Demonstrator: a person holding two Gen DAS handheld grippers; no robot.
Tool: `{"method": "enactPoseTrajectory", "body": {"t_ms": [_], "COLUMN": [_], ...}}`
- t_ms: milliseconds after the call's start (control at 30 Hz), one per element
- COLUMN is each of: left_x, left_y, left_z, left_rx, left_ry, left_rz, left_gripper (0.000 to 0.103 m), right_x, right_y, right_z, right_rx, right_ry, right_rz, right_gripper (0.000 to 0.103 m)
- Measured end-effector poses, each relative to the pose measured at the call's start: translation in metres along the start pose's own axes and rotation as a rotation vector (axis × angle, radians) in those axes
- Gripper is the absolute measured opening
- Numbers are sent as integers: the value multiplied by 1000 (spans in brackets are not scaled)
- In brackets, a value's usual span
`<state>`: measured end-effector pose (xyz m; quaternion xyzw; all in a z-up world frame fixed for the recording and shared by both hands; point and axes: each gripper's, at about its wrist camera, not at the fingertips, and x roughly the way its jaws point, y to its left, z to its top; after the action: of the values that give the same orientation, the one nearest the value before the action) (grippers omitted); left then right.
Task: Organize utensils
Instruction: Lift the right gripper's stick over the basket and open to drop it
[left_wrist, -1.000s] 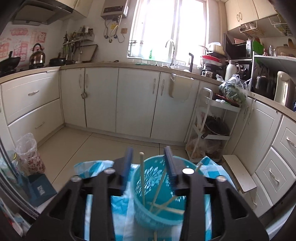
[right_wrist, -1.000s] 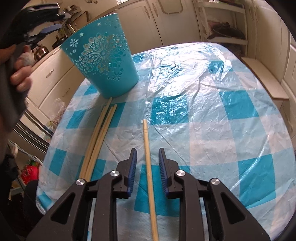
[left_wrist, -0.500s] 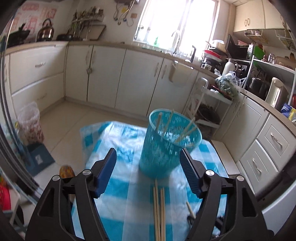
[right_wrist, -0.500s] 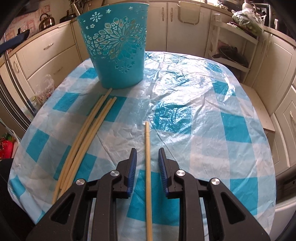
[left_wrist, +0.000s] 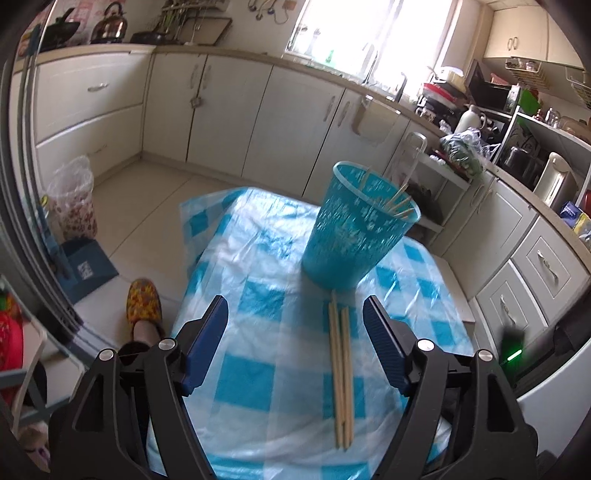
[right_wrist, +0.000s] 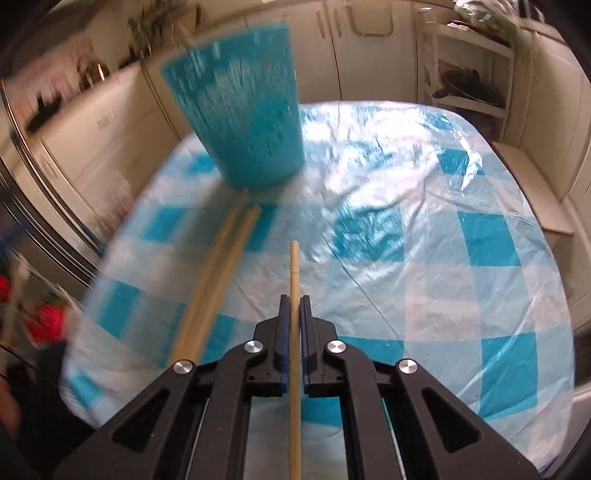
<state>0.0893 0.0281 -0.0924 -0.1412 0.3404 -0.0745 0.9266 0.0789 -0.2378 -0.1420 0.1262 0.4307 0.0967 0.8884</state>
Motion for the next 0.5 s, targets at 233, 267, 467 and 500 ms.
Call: {"method": "enactPoseTrajectory", "body": {"t_ms": [233,267,467,500], "left_x": [-3,-4,-7,-8], "left_y": [12,12,10,9], "left_z": [-4,-3,-2,-2], "left_rx": [-34,-38,-52,-51], "left_ry": [9,6,-6,-8], "left_rz": [-6,-10,-30,-31], "left_gripper": [72,72,72,72], "right_x": [-60,-62,-71,-69], "right_y": [21,24,45,50], "right_z": [62,72,146,159], "right_rx": [55,60,85,88], "right_ry": [-242,-261,-434,-469], "right_rz": [169,182,241,243], "right_gripper": [6,6,6,6]}}
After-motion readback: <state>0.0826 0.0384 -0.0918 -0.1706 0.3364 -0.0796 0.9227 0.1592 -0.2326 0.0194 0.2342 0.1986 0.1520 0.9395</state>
